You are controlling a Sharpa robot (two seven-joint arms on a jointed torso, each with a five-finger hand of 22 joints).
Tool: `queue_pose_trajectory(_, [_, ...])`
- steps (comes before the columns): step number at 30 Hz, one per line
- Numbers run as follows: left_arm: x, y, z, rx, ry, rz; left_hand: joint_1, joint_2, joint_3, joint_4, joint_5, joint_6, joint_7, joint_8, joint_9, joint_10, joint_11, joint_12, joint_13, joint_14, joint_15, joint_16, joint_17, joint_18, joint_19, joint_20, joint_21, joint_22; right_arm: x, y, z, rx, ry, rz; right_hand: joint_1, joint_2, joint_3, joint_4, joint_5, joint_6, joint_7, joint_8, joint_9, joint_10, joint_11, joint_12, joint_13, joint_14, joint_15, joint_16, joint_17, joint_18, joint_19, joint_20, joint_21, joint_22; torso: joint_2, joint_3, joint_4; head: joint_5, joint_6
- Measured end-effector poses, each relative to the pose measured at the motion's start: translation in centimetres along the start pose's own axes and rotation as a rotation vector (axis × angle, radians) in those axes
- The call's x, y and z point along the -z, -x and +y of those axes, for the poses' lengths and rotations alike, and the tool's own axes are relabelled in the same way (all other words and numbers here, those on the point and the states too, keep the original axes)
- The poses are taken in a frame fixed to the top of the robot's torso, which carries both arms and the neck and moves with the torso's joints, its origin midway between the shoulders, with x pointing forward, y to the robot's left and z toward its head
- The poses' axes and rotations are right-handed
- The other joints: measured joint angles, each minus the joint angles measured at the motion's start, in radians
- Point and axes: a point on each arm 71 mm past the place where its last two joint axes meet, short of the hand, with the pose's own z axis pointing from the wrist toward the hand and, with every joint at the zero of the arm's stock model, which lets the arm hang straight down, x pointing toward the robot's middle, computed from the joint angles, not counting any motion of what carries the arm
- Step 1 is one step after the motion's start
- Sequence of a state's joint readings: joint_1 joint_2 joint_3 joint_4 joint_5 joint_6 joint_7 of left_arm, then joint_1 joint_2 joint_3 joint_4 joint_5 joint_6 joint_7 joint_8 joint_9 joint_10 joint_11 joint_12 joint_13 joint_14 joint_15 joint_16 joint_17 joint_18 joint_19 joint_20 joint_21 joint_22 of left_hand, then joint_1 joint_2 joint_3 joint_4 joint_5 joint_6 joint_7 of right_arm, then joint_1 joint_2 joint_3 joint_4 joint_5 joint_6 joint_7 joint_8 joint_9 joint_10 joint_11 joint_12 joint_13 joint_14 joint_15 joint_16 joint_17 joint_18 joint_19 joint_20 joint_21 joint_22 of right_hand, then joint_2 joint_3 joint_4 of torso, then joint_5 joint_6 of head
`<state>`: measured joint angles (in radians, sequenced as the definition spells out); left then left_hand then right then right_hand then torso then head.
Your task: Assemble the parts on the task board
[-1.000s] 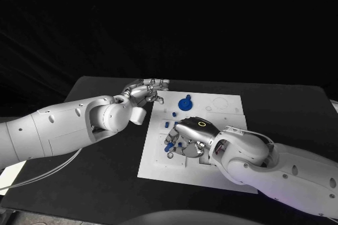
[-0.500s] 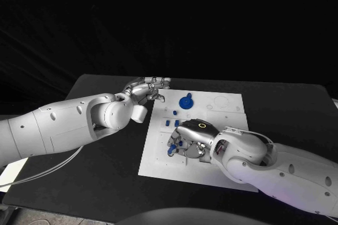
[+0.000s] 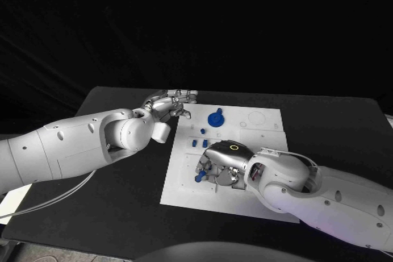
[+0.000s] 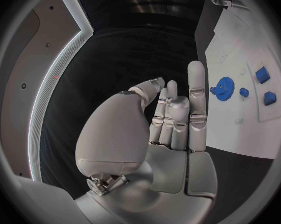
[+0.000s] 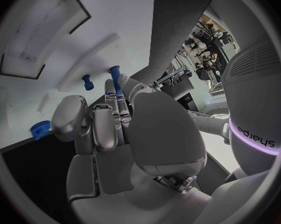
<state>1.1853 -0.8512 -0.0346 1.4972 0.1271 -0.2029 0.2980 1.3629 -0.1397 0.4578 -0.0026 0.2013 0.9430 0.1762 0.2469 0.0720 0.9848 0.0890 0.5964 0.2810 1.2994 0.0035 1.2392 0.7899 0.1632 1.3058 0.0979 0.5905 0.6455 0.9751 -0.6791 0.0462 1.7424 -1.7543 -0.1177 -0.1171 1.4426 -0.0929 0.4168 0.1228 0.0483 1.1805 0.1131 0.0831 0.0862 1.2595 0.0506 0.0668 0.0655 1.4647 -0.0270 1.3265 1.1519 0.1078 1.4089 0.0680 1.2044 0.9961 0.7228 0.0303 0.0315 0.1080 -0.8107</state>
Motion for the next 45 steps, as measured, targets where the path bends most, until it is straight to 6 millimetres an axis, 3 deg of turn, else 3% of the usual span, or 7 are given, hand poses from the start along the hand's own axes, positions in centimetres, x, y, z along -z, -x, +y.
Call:
queue_pose_trajectory(12, [0.0,0.0,0.0,0.000,0.001,0.000,0.000,0.000,0.000,0.000,0.000,0.000,0.000,0.000,0.000,0.000,0.000,0.000,0.000,0.000,0.000,0.000,0.000,0.000,0.000,0.000,0.000,0.000,-0.4,-0.1,0.5,0.039,-0.001,0.013,-0.005,-0.011,0.000,0.000,-0.001,-0.001,0.001,0.001,0.000,-0.005,0.005,-0.001,0.001,0.000,0.000,0.000,-0.004,0.000,0.000,0.000,0.000,-0.002,0.000,-0.0006,0.0000,-0.002,-0.002])
queue_pose_trajectory(16, [0.0,0.0,0.0,0.000,0.001,0.000,0.000,0.000,0.000,0.000,0.000,0.000,0.000,0.000,0.000,0.000,0.000,0.000,0.000,0.000,0.000,0.000,0.000,0.000,0.000,0.000,0.000,0.000,-0.6,-0.3,0.9,0.054,0.000,0.013,-0.035,-0.039,-0.013,0.011,0.004,-0.035,0.031,-0.013,0.013,-0.073,0.028,-0.006,-0.006,0.002,0.013,0.000,-0.017,0.000,-0.008,0.008,-0.008,-0.016,-0.001,-0.0006,0.0000,-0.003,-0.002])
queue_pose_trajectory(19, [0.0,0.0,0.0,0.000,0.002,0.001,0.000,0.000,0.000,0.000,0.000,0.000,0.000,0.000,0.000,0.000,0.000,0.000,0.000,0.000,0.000,0.000,0.000,0.000,0.000,0.000,0.000,0.000,-0.7,-0.4,0.9,0.061,-0.001,0.011,-0.055,-0.059,-0.050,0.007,0.006,-0.099,0.041,-0.019,-0.011,-0.178,0.045,-0.007,-0.005,0.001,0.026,-0.025,-0.053,0.000,-0.023,0.023,-0.035,-0.052,-0.001,-0.0007,0.0000,-0.004,-0.002])
queue_pose_trajectory(33, [0.1,0.1,0.0,0.000,0.004,0.000,0.000,0.000,0.000,0.000,0.000,0.000,0.000,0.000,0.000,0.000,0.000,0.000,0.000,0.000,0.000,0.000,0.000,0.000,0.000,0.000,0.000,0.000,-0.5,-0.2,0.8,0.074,-0.009,-0.037,-0.057,-0.061,-0.120,-0.003,0.006,-0.162,0.046,-0.019,-0.020,-0.250,0.057,0.002,-0.002,0.000,0.032,-0.037,-0.082,0.000,-0.030,0.030,-0.054,-0.080,0.000,0.0000,0.0001,-0.005,-0.001])
queue_pose_trajectory(37, [0.1,0.1,0.0,0.000,0.004,0.000,0.000,0.000,0.000,0.000,0.000,0.000,0.000,0.000,0.000,0.000,0.000,0.000,0.000,0.000,0.000,0.000,0.000,0.000,0.000,0.000,0.000,0.000,0.5,0.1,0.5,0.073,-0.015,-0.061,-0.067,-0.071,-0.178,0.002,0.014,-0.179,0.042,-0.019,-0.020,-0.254,0.053,0.008,-0.002,0.000,0.032,-0.045,-0.094,0.000,-0.032,0.032,-0.062,-0.092,0.000,0.0007,0.0002,-0.009,0.001])
queue_pose_trajectory(42, [0.1,0.2,0.0,-0.001,0.006,-0.003,0.000,0.000,0.003,-0.003,0.000,0.000,0.000,0.000,0.000,0.000,0.000,0.000,-0.001,0.000,0.000,0.000,-0.002,0.000,-0.007,0.000,0.000,0.001,3.7,1.3,-0.8,0.068,-0.048,-0.097,-0.059,-0.064,-0.294,0.025,0.014,-0.201,0.040,-0.019,-0.020,-0.255,0.051,0.028,0.000,0.000,0.032,-0.068,-0.130,0.016,-0.038,0.038,-0.089,-0.127,-0.001,0.0001,-0.0010,-0.021,0.007])
queue_pose_trajectory(45, [0.2,0.4,-0.1,-0.001,0.006,-0.006,0.000,0.000,0.003,-0.003,0.000,0.000,0.000,0.000,0.000,0.000,0.000,0.000,-0.001,0.000,0.000,0.000,-0.002,0.000,-0.007,0.000,0.000,0.001,5.9,2.7,-1.9,0.052,-0.084,-0.128,-0.043,-0.055,-0.325,0.039,0.015,-0.200,0.039,-0.019,-0.018,-0.168,0.039,0.080,0.016,0.000,0.031,-0.067,-0.120,0.016,-0.040,0.032,-0.084,-0.115,-0.002,-0.0006,-0.0028,-0.034,0.014])
